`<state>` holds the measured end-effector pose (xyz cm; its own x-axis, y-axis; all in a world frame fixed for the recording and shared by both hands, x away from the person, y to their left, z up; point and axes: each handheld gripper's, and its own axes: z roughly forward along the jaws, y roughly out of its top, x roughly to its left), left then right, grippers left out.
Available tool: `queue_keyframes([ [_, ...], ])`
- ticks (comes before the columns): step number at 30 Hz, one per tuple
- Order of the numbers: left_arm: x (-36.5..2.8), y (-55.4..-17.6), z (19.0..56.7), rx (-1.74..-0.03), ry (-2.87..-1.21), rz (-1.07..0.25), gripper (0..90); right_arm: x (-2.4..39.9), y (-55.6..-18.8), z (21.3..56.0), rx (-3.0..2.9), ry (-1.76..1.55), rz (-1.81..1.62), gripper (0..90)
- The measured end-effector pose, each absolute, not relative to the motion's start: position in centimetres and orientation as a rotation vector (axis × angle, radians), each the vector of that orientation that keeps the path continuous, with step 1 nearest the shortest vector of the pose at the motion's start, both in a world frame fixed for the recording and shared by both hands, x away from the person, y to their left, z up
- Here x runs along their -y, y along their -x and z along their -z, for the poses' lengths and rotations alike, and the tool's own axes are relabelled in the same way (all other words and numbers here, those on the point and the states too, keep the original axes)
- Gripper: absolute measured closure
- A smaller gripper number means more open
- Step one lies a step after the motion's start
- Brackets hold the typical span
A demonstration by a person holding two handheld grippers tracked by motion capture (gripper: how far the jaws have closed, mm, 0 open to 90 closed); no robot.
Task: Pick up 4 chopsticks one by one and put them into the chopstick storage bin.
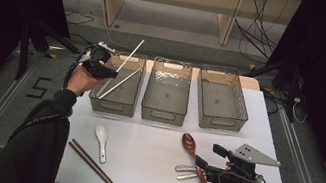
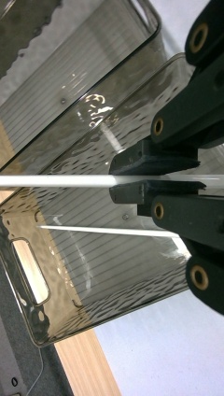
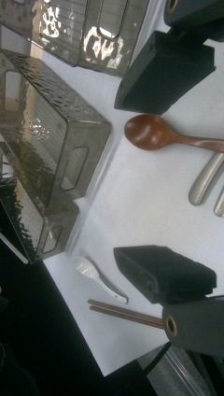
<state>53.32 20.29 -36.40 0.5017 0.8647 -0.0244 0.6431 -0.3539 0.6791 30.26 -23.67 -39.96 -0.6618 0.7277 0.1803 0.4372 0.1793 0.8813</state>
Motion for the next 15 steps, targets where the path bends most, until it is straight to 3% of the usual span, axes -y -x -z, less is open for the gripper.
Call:
queue_keyframes([
  [15, -20.6, -54.1, 38.2, -1.243, -2.108, -0.472, 84.2, 23.7, -30.2, 40.0, -2.179, -1.110, -1.476, 25.0],
])
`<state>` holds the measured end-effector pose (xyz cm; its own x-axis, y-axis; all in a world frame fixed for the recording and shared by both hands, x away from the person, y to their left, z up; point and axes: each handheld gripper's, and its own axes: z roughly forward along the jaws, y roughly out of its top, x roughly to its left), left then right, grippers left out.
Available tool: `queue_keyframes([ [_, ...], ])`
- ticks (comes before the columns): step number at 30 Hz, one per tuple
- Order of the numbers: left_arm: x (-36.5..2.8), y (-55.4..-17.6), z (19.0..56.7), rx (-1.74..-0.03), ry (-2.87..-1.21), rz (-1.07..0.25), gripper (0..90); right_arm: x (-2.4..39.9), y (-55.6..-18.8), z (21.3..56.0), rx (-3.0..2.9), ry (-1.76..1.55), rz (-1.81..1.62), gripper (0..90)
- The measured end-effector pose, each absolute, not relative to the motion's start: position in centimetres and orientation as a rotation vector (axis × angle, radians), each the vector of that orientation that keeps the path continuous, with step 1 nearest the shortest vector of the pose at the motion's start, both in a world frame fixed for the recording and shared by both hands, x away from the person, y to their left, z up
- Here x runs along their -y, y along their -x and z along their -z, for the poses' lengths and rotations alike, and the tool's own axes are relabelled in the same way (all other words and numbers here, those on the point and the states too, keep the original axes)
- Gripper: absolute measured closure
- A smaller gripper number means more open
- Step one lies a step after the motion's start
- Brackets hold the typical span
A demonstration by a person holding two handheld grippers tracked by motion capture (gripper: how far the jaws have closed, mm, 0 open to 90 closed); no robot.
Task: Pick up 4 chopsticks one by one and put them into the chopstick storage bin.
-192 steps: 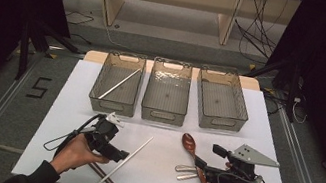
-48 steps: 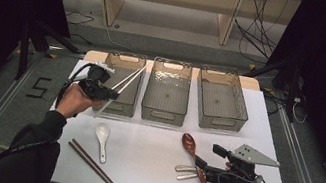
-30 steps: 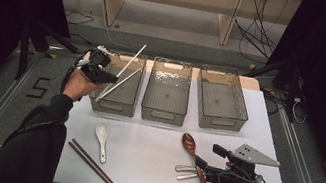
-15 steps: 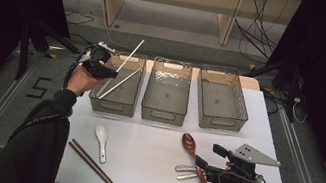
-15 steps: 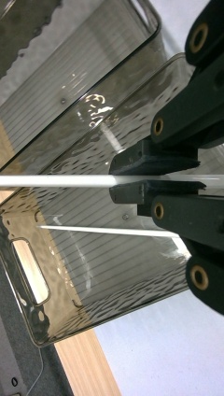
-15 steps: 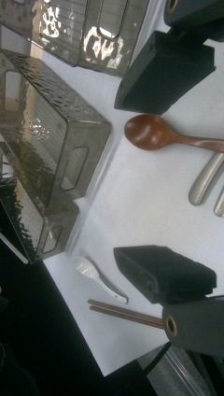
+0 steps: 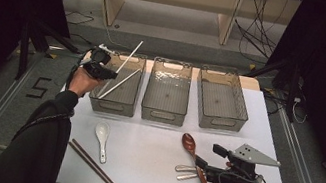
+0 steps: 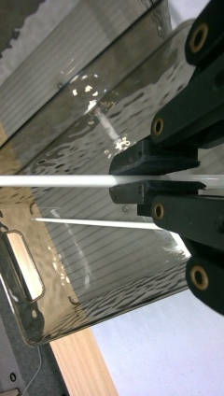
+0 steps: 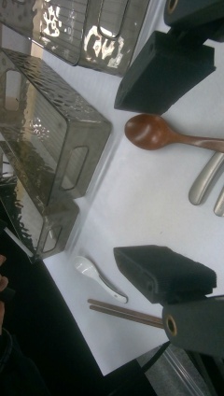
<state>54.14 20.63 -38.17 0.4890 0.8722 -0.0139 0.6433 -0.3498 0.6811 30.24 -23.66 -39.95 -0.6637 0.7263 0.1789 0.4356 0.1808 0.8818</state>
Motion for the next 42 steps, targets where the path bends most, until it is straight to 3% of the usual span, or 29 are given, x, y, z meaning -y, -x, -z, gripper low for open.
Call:
queue_keyframes([
  [33, -21.0, -54.2, 40.7, -1.299, -2.148, -0.479, 82.5, 23.6, -30.2, 39.9, -2.183, -1.110, -1.474, 25.1],
  [42, -21.1, -53.7, 40.1, -1.300, -2.137, -0.446, 70.9, 23.6, -30.2, 39.9, -2.184, -1.109, -1.472, 25.1],
])
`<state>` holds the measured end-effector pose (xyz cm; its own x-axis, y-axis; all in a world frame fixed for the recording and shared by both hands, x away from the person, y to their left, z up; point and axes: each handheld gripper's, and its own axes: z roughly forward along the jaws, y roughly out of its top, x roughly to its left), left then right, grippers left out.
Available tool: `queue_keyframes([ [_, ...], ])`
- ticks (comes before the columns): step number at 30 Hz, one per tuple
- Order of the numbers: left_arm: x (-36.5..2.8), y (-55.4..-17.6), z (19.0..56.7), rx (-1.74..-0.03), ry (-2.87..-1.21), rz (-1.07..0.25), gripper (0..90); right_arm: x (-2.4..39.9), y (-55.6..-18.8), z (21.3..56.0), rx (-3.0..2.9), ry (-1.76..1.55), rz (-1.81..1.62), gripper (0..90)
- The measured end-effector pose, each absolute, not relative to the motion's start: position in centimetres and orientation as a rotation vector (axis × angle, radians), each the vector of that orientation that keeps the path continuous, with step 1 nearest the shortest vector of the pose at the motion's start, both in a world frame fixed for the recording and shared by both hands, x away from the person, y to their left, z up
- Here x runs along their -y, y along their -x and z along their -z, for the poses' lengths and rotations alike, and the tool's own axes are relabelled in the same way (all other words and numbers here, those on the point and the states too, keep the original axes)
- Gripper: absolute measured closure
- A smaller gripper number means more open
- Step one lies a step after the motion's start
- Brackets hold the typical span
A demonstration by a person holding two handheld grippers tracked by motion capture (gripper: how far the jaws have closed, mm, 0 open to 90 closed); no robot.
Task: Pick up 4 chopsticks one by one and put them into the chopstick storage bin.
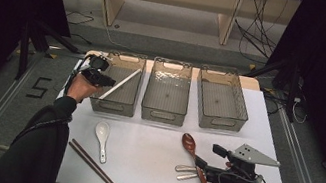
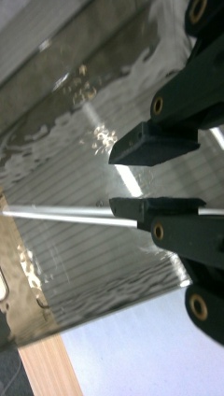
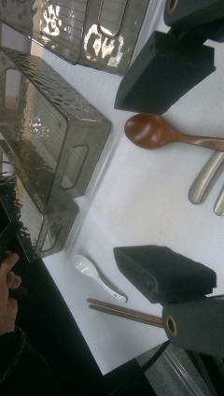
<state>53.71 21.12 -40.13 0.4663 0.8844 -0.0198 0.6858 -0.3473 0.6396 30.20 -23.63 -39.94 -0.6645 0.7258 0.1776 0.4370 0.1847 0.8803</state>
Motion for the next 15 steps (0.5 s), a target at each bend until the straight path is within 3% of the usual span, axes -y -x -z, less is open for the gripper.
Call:
queue_keyframes([
  [2, -21.0, -53.3, 39.7, -1.284, -2.134, -0.432, 68.7, 23.6, -30.2, 39.9, -2.184, -1.109, -1.472, 25.1],
  [8, -20.5, -51.6, 38.3, -1.228, -2.148, -0.381, 48.0, 23.6, -30.2, 39.9, -2.182, -1.111, -1.471, 25.1],
  [15, -20.0, -48.1, 37.5, -1.109, -2.198, -0.323, 36.9, 23.6, -30.2, 40.0, -2.183, -1.112, -1.467, 25.1],
])
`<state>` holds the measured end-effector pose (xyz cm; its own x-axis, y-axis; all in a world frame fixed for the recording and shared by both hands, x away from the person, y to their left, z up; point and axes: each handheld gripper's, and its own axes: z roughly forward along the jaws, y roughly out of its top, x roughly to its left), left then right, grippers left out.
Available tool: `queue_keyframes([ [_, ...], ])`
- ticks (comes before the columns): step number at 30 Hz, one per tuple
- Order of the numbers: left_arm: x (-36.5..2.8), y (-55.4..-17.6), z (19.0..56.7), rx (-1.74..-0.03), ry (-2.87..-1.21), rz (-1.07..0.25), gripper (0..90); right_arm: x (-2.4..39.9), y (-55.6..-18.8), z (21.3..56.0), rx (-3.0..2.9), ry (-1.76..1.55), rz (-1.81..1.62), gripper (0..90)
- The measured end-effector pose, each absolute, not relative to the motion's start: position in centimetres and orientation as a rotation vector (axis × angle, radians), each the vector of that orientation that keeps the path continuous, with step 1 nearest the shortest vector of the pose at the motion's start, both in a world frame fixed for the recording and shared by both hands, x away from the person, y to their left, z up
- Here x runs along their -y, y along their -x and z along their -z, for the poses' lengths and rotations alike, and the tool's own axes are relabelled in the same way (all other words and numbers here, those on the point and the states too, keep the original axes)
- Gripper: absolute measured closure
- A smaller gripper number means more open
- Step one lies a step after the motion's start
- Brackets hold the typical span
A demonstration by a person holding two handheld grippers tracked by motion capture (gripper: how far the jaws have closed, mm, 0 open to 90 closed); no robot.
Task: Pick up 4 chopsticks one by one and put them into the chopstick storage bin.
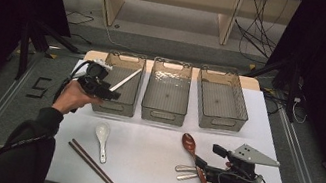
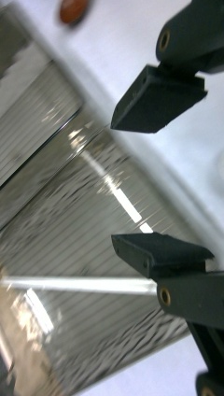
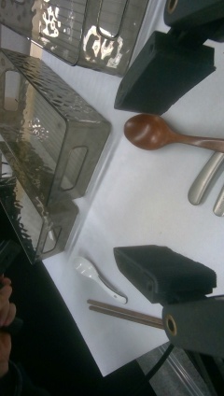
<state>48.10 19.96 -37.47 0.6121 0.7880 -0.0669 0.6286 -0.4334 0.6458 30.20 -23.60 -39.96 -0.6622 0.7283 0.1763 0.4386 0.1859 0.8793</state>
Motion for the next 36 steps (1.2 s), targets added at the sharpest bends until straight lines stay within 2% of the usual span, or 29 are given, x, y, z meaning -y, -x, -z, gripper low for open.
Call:
queue_keyframes([
  [2, -19.9, -46.9, 37.4, -1.069, -2.236, -0.318, 35.6, 23.6, -30.2, 40.0, -2.182, -1.113, -1.467, 25.1],
  [6, -20.1, -44.4, 37.4, -1.023, -2.208, -0.271, 33.4, 23.5, -30.2, 40.0, -2.182, -1.115, -1.465, 25.1],
  [8, -20.0, -43.3, 37.8, -0.998, -2.257, -0.262, 30.5, 23.5, -30.2, 40.0, -2.184, -1.113, -1.464, 25.0],
  [17, -19.6, -40.0, 38.0, -0.912, -2.332, -0.225, 24.5, 23.4, -30.2, 40.0, -2.187, -1.109, -1.464, 25.1],
  [30, -18.6, -36.8, 39.1, -0.809, -2.426, -0.153, 19.9, 23.4, -30.1, 39.9, -2.185, -1.112, -1.461, 25.1],
  [36, -18.9, -36.0, 39.6, -0.777, -2.454, -0.166, 19.5, 23.5, -30.1, 39.9, -2.184, -1.111, -1.460, 25.1],
])
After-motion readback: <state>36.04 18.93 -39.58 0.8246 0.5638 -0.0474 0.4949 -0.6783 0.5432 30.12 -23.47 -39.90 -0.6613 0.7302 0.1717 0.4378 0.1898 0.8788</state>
